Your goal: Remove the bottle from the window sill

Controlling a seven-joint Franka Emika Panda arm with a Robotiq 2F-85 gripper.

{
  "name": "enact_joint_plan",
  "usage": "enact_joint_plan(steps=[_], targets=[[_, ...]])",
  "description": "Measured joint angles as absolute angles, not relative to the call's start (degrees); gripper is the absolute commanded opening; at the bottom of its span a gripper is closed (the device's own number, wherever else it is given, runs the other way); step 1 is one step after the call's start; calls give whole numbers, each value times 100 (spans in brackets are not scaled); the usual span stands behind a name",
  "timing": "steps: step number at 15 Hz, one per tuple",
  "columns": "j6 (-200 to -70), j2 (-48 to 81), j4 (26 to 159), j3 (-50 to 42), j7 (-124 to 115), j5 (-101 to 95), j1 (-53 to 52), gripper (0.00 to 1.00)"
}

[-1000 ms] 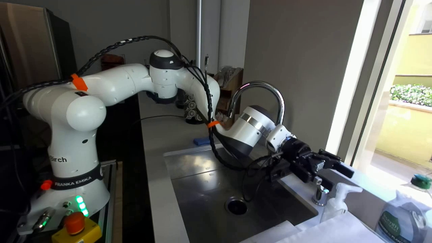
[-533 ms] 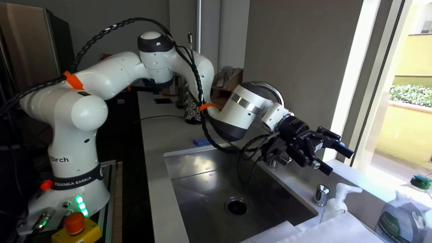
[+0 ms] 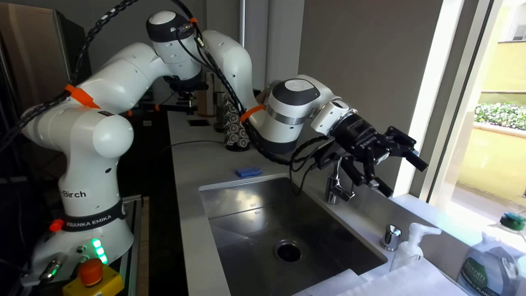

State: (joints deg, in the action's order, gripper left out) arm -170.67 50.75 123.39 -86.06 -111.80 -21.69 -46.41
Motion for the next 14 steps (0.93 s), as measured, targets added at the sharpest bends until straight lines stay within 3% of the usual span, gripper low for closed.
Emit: enact_joint_plan(steps=[6, 14], targets=[[-17631, 4406, 12576, -8540, -10137, -760, -4807, 100], [-17271, 4454, 12483, -8489, -9856, 44, -4820, 100]])
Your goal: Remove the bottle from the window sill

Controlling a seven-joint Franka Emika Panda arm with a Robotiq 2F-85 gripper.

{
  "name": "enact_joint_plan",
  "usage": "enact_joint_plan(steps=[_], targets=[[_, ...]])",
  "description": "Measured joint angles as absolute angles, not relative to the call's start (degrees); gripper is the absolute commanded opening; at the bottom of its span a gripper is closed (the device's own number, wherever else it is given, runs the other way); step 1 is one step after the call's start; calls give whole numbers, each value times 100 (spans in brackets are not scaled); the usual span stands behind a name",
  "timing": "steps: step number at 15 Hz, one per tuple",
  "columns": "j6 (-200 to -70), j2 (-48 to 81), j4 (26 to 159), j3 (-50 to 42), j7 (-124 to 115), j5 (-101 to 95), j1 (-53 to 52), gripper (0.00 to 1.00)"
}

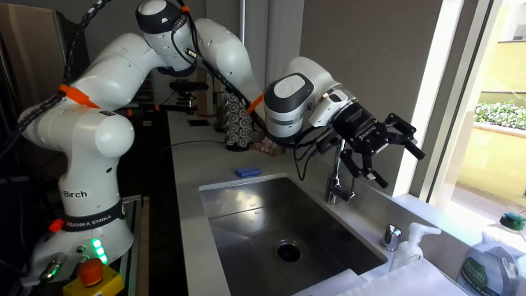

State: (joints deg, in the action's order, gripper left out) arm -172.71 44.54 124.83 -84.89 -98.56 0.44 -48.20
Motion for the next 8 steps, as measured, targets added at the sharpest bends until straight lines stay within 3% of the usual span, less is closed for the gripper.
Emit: enact_joint_plan(steps=[8], targets=[[-15134, 3626, 11964, -9041, -9812, 751, -5237, 100]])
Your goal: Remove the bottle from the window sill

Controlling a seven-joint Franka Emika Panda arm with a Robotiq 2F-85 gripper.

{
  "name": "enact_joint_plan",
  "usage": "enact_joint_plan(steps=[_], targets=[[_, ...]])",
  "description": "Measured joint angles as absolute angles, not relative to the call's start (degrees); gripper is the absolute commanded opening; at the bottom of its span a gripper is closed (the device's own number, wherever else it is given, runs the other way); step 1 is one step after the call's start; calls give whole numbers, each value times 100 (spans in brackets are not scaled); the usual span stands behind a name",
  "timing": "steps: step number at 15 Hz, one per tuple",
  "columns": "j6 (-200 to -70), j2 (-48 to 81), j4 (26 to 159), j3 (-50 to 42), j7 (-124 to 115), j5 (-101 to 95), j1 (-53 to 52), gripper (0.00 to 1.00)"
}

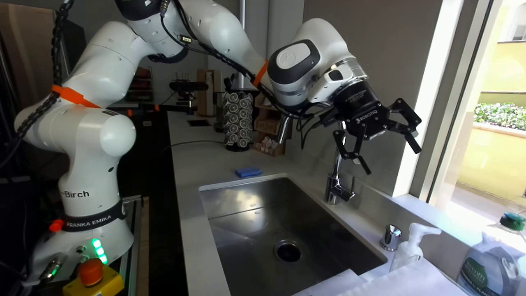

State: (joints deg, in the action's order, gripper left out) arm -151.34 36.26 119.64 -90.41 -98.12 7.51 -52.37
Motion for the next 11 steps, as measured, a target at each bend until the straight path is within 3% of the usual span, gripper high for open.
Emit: enact_joint_plan(steps=[11], targets=[[-14236, 2609, 12181, -9946, -9864, 1610, -5866, 100]])
